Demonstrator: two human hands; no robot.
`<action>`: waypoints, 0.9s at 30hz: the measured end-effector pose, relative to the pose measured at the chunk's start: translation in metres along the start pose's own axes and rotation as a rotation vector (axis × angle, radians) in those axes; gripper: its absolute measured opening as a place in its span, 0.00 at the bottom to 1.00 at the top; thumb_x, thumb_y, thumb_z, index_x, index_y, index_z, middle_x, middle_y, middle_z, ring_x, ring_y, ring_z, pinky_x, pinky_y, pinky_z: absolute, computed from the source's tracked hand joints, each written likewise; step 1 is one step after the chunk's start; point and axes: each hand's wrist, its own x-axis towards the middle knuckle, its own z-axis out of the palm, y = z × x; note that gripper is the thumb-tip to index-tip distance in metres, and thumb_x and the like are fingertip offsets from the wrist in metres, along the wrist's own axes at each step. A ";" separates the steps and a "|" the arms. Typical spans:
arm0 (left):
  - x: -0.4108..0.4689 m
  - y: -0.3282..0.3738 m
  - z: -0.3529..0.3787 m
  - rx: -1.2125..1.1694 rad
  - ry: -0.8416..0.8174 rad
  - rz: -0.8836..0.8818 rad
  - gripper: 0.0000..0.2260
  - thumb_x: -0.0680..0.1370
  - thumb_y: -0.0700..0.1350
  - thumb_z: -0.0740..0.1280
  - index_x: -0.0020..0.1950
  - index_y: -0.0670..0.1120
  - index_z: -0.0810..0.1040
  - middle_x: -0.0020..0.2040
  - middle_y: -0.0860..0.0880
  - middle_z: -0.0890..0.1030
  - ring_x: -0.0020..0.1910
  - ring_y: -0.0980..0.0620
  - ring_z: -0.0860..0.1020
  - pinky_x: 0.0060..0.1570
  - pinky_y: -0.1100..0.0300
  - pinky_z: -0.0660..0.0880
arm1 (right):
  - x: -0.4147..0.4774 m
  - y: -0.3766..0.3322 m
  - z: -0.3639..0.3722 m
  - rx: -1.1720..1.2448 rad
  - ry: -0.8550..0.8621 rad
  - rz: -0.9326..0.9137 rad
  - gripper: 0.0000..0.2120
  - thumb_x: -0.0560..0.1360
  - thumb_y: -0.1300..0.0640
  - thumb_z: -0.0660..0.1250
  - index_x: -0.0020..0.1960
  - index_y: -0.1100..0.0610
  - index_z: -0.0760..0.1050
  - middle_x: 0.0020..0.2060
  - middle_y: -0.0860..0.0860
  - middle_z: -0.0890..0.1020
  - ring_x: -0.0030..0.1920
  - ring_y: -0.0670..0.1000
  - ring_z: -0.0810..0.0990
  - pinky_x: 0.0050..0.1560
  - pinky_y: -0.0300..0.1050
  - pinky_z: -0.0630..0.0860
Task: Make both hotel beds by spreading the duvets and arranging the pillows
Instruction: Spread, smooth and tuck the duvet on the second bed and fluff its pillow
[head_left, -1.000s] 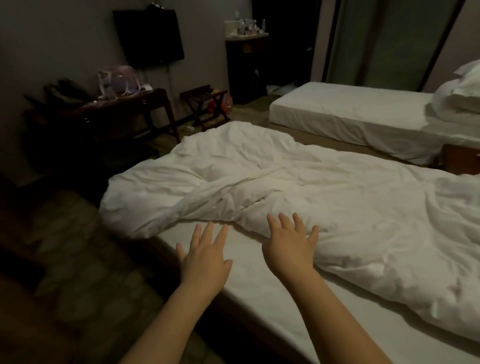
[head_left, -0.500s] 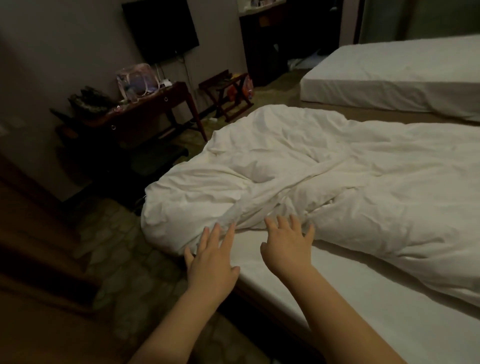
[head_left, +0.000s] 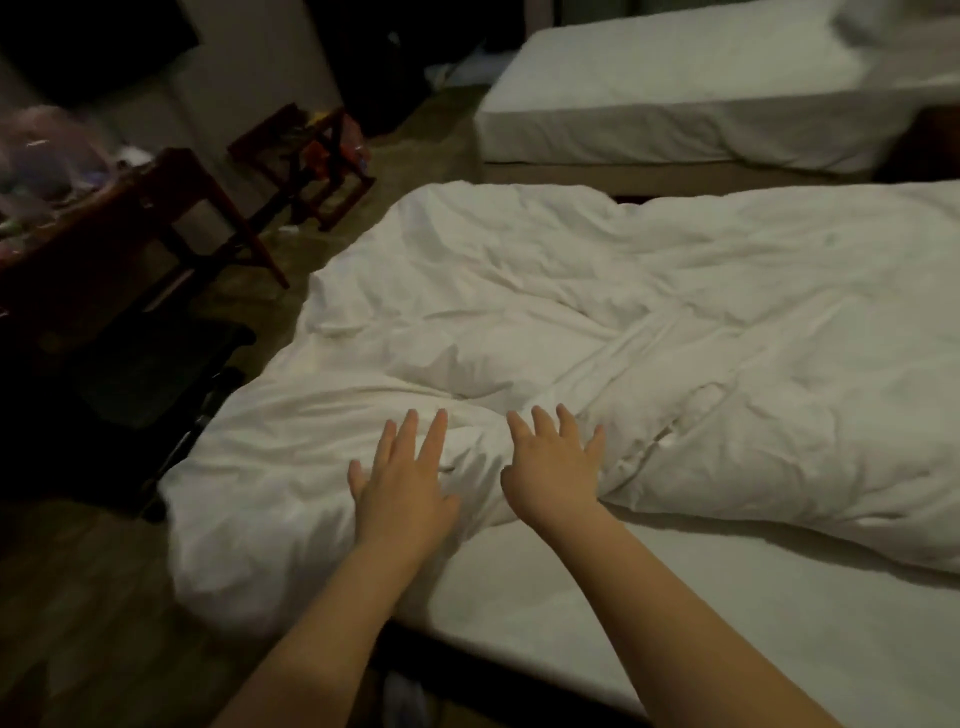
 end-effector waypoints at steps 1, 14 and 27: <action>0.019 -0.002 0.000 -0.001 -0.012 0.042 0.38 0.78 0.57 0.61 0.76 0.59 0.36 0.78 0.52 0.39 0.77 0.49 0.41 0.72 0.41 0.49 | 0.009 0.002 0.000 0.008 -0.002 0.057 0.30 0.80 0.51 0.56 0.78 0.48 0.46 0.78 0.50 0.49 0.77 0.56 0.42 0.71 0.67 0.40; 0.184 0.003 -0.010 0.158 -0.098 0.801 0.37 0.78 0.58 0.59 0.76 0.57 0.36 0.78 0.52 0.40 0.77 0.50 0.42 0.72 0.40 0.49 | 0.067 -0.042 0.039 0.275 0.121 0.779 0.29 0.79 0.50 0.55 0.77 0.47 0.49 0.77 0.50 0.51 0.77 0.56 0.45 0.72 0.67 0.41; 0.215 0.029 0.017 0.187 -0.223 0.951 0.37 0.78 0.62 0.57 0.76 0.55 0.35 0.78 0.52 0.40 0.77 0.50 0.41 0.71 0.40 0.48 | 0.086 -0.030 0.054 0.364 0.143 0.923 0.29 0.79 0.50 0.55 0.77 0.46 0.48 0.77 0.50 0.52 0.77 0.55 0.47 0.72 0.65 0.45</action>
